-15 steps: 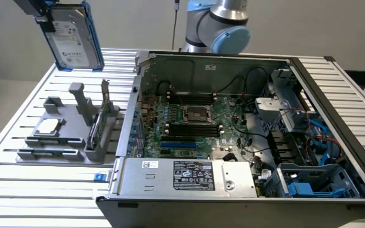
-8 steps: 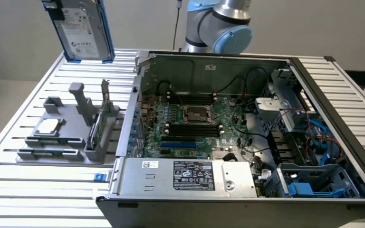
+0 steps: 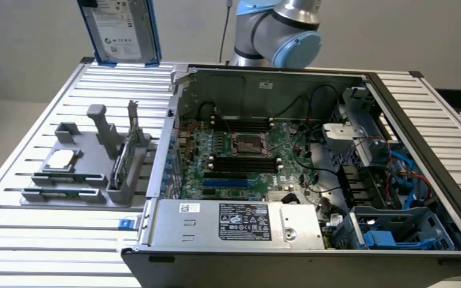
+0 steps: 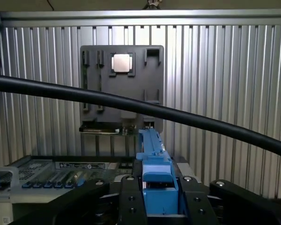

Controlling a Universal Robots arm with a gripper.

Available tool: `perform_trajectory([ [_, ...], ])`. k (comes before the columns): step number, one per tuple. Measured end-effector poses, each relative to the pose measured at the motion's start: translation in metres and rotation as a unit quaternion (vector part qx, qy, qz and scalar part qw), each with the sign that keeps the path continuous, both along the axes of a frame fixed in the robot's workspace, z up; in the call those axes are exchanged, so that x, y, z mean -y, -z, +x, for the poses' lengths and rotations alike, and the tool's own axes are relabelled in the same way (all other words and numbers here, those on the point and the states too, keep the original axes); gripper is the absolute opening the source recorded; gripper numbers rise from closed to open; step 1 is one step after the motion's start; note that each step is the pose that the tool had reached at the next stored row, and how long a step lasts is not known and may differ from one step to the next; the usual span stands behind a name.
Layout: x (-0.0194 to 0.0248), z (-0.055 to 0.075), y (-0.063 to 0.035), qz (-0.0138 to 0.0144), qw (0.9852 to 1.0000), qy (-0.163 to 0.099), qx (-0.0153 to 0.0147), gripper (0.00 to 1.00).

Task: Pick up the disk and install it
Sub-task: 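Pick up the disk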

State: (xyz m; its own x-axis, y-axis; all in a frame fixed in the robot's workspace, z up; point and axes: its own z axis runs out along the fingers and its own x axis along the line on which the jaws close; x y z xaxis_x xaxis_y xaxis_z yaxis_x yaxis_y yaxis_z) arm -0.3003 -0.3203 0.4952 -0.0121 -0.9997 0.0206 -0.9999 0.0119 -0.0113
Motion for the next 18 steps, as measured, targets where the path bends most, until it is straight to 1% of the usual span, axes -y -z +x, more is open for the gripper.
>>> perform_trajectory([
  [3,0.0024,0.014,-0.0093,0.0017,1.0000,0.000,-0.0003,0.33],
  [5,0.0040,0.023,-0.0127,0.0030,1.0000,0.000,-0.0006,0.33],
  [6,0.0054,0.027,-0.0132,0.0033,1.0000,0.000,-0.0007,0.33],
  [7,0.0072,0.032,-0.0135,0.0032,1.0000,0.000,-0.0007,0.33],
  [10,0.0146,0.043,-0.0139,0.0033,1.0000,0.000,-0.0008,0.33],
  [11,0.0176,0.045,-0.0139,0.0032,1.0000,0.000,-0.0007,0.33],
  [13,0.0254,0.047,-0.0139,0.0033,1.0000,0.000,-0.0007,0.33],
  [16,0.0393,0.047,-0.0139,0.0033,1.0000,0.000,-0.0007,0.33],
  [17,0.0436,0.048,-0.0139,0.0033,1.0000,0.000,-0.0008,0.33],
  [18,0.0470,0.049,-0.0139,0.0033,1.0000,0.000,-0.0008,0.33],
])
